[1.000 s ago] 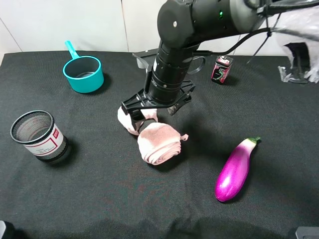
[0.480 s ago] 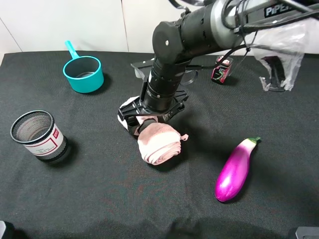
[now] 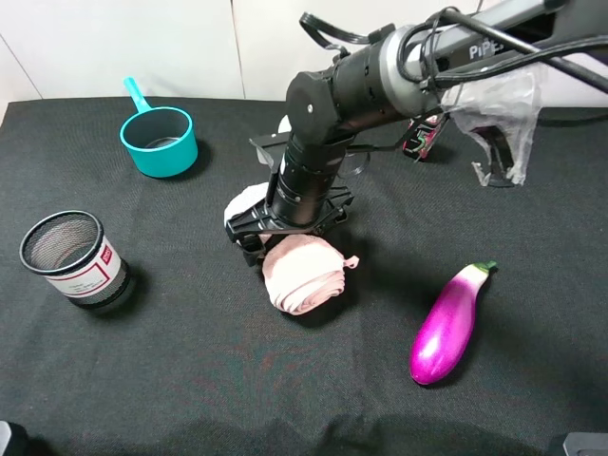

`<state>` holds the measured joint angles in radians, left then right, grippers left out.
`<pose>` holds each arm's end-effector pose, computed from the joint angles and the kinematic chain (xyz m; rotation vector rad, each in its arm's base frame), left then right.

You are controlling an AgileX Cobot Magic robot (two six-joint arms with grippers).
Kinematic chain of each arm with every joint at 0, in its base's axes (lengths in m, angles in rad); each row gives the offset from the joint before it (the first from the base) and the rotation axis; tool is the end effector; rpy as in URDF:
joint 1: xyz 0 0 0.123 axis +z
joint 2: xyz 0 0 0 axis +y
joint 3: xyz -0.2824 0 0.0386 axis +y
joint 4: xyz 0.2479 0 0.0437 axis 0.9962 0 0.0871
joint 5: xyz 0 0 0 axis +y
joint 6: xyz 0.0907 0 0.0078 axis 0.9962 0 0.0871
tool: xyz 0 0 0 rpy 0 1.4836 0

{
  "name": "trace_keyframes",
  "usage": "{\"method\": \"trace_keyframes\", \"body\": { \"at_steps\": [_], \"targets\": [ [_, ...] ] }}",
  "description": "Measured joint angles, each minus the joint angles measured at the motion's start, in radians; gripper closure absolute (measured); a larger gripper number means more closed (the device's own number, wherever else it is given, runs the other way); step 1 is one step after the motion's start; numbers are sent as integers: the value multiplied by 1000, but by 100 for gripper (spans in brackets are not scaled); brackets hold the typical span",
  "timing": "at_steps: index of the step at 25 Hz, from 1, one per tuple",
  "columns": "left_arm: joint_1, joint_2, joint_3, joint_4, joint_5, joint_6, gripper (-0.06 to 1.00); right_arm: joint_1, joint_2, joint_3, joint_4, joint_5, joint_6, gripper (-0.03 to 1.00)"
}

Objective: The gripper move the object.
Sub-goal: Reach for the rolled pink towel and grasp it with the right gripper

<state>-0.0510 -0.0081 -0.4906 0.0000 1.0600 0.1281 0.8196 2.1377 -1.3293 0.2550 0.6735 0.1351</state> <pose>-0.0050 0.0003 0.2746 0.1829 2.0370 0.0482 0.2653 0.3051 0.1031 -0.7517 2.9516 0.3622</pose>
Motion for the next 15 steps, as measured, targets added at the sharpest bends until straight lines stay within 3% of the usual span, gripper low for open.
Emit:
{"method": "trace_keyframes", "body": {
  "at_steps": [12,15],
  "targets": [
    [0,0,0,0,0,0,-5,0,10,0,-5,-1,0,28],
    [0,0,0,0,0,0,-5,0,10,0,-6,6,0,40]
  ]
}}
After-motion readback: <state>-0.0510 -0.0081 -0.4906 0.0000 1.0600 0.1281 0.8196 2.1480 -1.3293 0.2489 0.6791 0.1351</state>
